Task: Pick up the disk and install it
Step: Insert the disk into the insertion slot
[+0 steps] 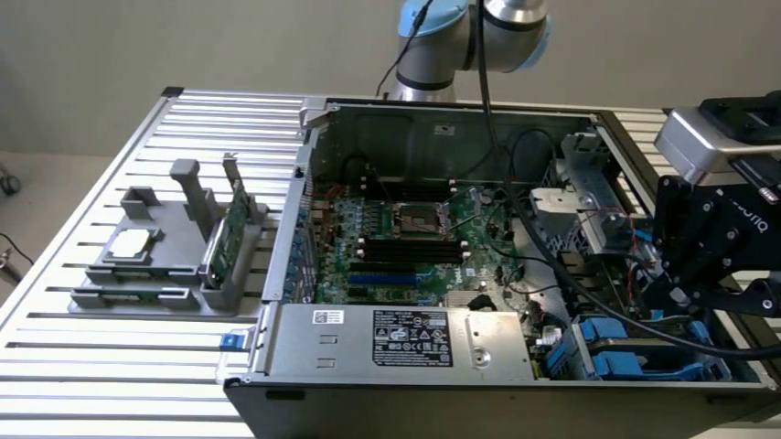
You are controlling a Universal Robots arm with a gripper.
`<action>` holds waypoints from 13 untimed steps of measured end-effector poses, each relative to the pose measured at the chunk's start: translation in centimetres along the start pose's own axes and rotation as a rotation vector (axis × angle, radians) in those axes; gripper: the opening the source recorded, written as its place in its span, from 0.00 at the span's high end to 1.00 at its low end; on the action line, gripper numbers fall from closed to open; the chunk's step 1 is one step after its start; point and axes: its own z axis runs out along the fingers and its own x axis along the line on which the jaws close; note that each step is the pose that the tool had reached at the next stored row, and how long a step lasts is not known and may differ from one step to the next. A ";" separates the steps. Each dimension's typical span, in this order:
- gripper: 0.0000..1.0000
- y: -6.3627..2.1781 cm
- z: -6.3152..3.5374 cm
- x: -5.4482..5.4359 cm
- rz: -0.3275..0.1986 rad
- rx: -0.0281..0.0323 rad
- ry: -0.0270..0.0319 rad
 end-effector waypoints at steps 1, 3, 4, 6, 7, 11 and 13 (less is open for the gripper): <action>0.89 0.00 0.00 0.0 0.000 0.0000 -0.0001; 0.89 0.00 0.00 0.0 0.000 0.0000 0.0000; 0.89 0.00 0.00 0.0 0.000 0.0000 0.0000; 0.89 0.00 0.00 0.0 0.000 0.0000 0.0000; 0.89 0.00 0.00 0.0 0.000 0.0000 0.0000; 0.89 0.00 -0.01 0.0 0.000 0.0000 0.0003; 0.88 0.00 0.00 0.1 0.000 0.0000 0.0000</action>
